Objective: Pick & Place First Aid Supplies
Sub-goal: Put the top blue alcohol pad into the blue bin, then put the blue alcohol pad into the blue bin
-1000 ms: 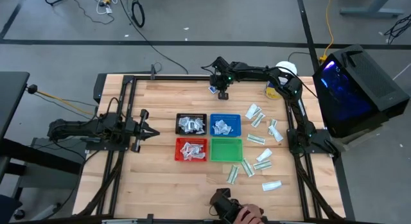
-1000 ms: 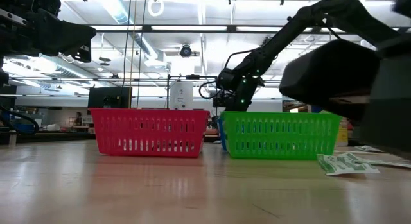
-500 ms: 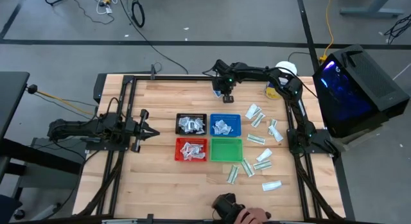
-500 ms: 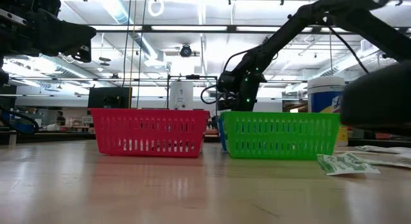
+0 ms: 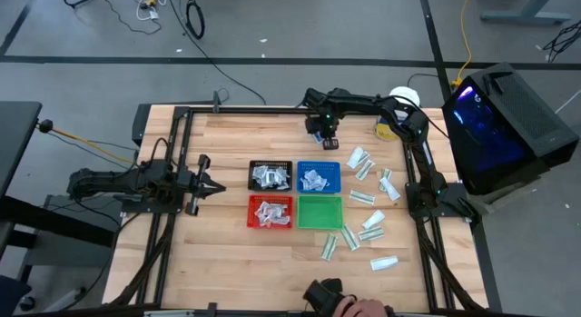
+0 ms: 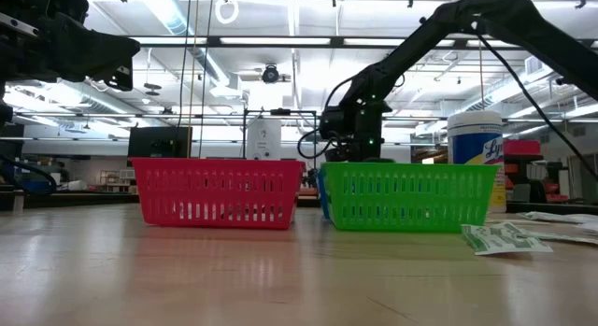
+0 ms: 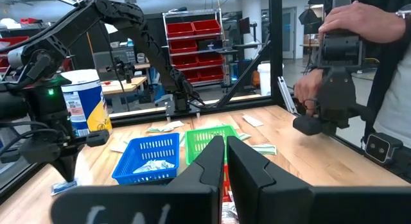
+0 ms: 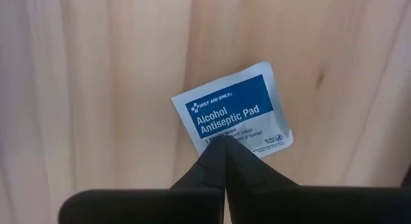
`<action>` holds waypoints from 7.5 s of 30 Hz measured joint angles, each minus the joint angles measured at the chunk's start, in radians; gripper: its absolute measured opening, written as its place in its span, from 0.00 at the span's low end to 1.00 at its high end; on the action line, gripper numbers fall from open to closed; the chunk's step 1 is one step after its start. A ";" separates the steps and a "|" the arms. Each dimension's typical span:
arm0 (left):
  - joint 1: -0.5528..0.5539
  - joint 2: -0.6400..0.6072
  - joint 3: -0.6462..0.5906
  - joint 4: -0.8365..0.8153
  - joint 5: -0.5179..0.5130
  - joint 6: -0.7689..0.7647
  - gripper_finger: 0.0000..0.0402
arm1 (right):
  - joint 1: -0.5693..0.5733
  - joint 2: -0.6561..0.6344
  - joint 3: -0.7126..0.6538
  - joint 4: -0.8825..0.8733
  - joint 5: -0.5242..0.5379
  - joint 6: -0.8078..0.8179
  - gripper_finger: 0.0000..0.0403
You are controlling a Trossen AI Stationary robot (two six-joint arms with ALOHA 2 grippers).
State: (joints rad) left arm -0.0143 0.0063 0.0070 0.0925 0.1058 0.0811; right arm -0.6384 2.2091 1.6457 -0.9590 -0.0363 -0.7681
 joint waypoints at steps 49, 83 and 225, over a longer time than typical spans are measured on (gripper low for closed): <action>0.000 0.000 0.000 0.000 0.000 0.000 0.06 | 0.047 -0.165 -0.187 0.203 -0.014 -0.019 0.89; 0.000 0.000 0.000 0.000 0.000 0.000 0.06 | 0.001 -0.178 -0.070 0.151 -0.027 0.057 0.90; 0.000 0.000 0.000 0.000 0.000 0.000 0.06 | 0.018 -0.028 -0.001 0.044 0.044 0.934 0.36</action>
State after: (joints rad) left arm -0.0142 0.0063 0.0071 0.0925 0.1059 0.0811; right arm -0.6204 2.1807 1.6451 -0.9153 0.0075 0.1663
